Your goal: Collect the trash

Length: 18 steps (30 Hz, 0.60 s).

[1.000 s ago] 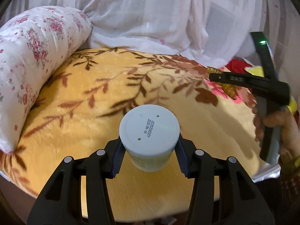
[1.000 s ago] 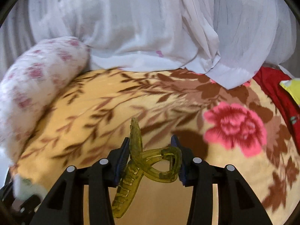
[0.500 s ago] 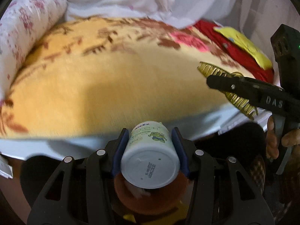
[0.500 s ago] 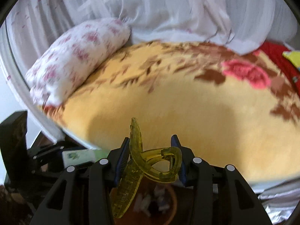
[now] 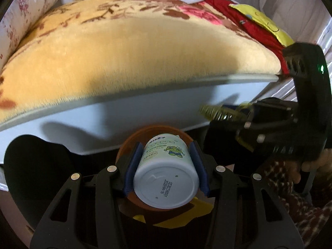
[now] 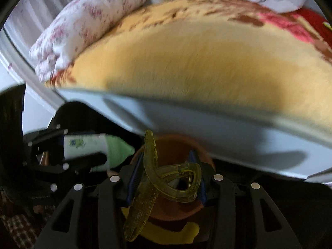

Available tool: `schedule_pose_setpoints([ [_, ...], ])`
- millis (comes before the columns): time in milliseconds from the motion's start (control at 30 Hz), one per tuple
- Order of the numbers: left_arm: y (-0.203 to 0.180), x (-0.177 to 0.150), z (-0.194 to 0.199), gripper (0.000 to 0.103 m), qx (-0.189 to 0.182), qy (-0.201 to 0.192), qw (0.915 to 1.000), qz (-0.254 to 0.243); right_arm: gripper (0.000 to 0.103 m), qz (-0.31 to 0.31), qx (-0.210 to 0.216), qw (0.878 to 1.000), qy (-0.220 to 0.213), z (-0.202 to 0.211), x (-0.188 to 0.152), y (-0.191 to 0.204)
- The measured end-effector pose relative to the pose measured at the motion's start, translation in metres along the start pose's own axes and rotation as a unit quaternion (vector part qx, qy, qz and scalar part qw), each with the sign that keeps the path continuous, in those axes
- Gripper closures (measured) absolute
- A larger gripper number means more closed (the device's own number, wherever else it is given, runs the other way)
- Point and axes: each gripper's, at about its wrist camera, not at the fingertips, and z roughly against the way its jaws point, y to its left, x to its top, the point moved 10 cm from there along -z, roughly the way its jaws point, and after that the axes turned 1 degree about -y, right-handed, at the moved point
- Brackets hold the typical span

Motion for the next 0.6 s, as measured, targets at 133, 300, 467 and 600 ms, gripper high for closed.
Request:
schedule_pose_setpoints([
  [133,0.007,-0.002,0.000,0.044,0.010,0.015,0.9998,0.012,0.015,0.007,-0.022,1.000,0.017,-0.009,-0.008,-0.001],
  [300,0.028,0.028,0.040,0.020,0.059,-0.076,0.9949,0.031,0.011,-0.021,-0.019,0.999,-0.035,0.015,0.015,-0.014],
  [467,0.043,0.066,0.085,0.012,0.096,-0.175,0.9787,0.046,0.006,-0.010,-0.052,0.988,-0.148,0.062,0.056,-0.023],
  [600,0.050,0.088,0.104,0.011,0.136,-0.215,0.9663,0.039,0.005,0.020,-0.099,0.967,-0.236,0.102,0.087,-0.023],
])
